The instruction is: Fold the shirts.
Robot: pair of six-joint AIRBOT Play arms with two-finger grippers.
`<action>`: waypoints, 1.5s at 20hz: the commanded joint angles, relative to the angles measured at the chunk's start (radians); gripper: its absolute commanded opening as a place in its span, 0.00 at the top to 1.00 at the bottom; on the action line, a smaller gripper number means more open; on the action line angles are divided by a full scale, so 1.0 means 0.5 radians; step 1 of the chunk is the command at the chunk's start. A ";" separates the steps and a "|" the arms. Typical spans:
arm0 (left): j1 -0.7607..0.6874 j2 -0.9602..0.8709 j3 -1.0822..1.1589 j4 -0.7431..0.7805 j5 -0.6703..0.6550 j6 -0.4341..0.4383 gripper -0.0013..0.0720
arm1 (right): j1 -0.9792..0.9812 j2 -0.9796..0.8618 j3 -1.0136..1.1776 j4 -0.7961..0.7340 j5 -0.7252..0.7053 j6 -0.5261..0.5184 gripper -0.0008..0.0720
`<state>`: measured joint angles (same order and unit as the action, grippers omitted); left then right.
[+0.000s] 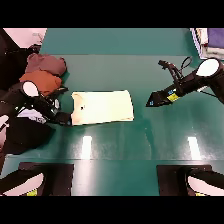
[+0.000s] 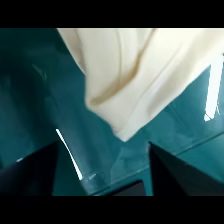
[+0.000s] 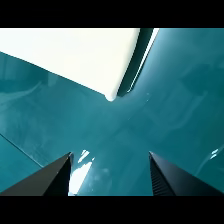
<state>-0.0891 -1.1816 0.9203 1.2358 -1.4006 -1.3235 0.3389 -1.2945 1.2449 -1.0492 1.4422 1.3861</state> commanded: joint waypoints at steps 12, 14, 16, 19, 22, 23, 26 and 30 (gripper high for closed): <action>0.001 0.232 0.341 -0.143 0.301 -0.069 0.61 | -0.332 -0.130 -0.595 0.665 -0.790 -0.257 0.06; 0.001 0.231 0.341 -0.185 0.314 -0.042 0.95 | -0.277 -0.318 -0.533 0.845 -0.782 -0.371 0.06; 0.001 0.231 0.341 -0.185 0.320 -0.043 0.95 | -0.166 -0.520 -0.398 0.860 -0.776 -0.381 0.06; 0.001 0.231 0.341 -0.185 0.320 -0.043 0.95 | 0.034 -0.793 -0.150 0.861 -0.744 -0.381 0.06; 0.001 0.231 0.341 -0.185 0.320 -0.043 0.95 | 0.211 -1.035 0.098 0.972 -0.616 -0.405 0.06; 0.001 0.231 0.341 -0.185 0.319 -0.043 0.95 | 0.250 -1.101 0.165 1.012 -0.584 -0.406 0.06; 0.000 0.231 0.340 -0.198 0.351 -0.061 0.95 | 0.335 -1.238 0.315 1.106 -0.518 -0.428 0.40; -0.012 0.229 0.340 -0.258 0.379 -0.067 0.95 | 0.327 -1.239 0.398 1.102 -0.446 -0.462 0.97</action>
<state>-0.0898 -1.0668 1.0897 1.1263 -1.2224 -1.3529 0.4946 -1.8961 1.4017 -0.5247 1.1736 1.1667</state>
